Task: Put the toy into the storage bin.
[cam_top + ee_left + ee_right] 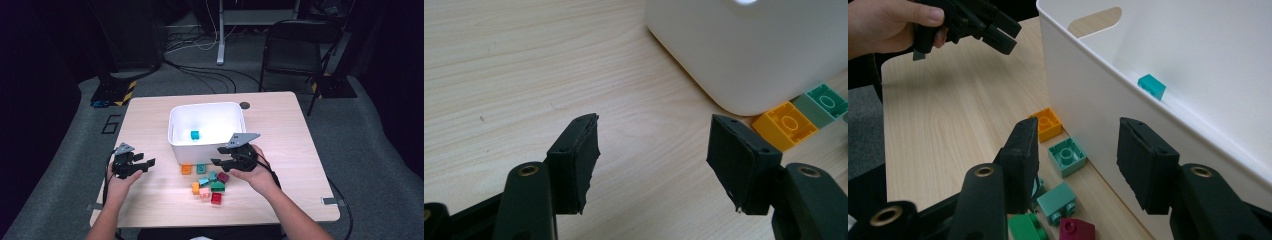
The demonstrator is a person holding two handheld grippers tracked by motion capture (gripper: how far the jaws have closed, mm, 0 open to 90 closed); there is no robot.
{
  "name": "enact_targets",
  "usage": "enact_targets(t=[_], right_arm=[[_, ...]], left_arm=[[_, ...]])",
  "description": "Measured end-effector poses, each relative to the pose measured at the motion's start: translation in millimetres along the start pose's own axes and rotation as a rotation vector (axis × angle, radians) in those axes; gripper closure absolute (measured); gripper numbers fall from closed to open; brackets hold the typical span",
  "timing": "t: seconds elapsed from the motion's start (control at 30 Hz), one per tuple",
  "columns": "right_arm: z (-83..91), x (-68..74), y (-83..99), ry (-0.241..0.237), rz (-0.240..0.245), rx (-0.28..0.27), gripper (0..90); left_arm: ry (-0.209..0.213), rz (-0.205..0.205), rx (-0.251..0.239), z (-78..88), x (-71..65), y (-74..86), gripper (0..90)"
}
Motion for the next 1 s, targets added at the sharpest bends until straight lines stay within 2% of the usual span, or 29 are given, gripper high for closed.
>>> enact_targets(t=[0.33, 0.47, 0.67, 0.87, 1.0], right_arm=[[-9.7, 3.4, 20.6, 0.012, 0.008, 0.007, 50.7], [-16.2, 5.4, 32.1, 0.009, 0.024, 0.024, 50.7], [-20.4, 4.4, 41.9, 0.021, 0.02, 0.047, 51.7], [-25.6, -4.6, 57.7, 0.037, -0.025, 0.078, 52.2], [-29.7, -9.0, 65.0, 0.041, -0.035, 0.097, 52.2]], left_arm=[[-0.003, -0.001, 0.002, 0.0, -0.3, 0.2, 36.9], [-0.003, 0.001, -0.001, 0.0, -0.2, 0.4, 36.9], [-0.004, -0.001, 0.0, 0.3, -0.2, 0.3, 36.9], [-0.003, 0.0, 0.002, 0.4, 0.2, 0.3, 36.9], [-0.005, 0.001, -0.002, 0.2, 0.4, 0.3, 36.9]])
Point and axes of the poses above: each handheld gripper's, and its own axes: z roughly backward along the jaws, y roughly out of its underside, x roughly to its left, the point moved 3 cm from there along -z, roughly forward along the jaws, and after that the axes turned 5 degrees about -z, right-handed, at the moved point
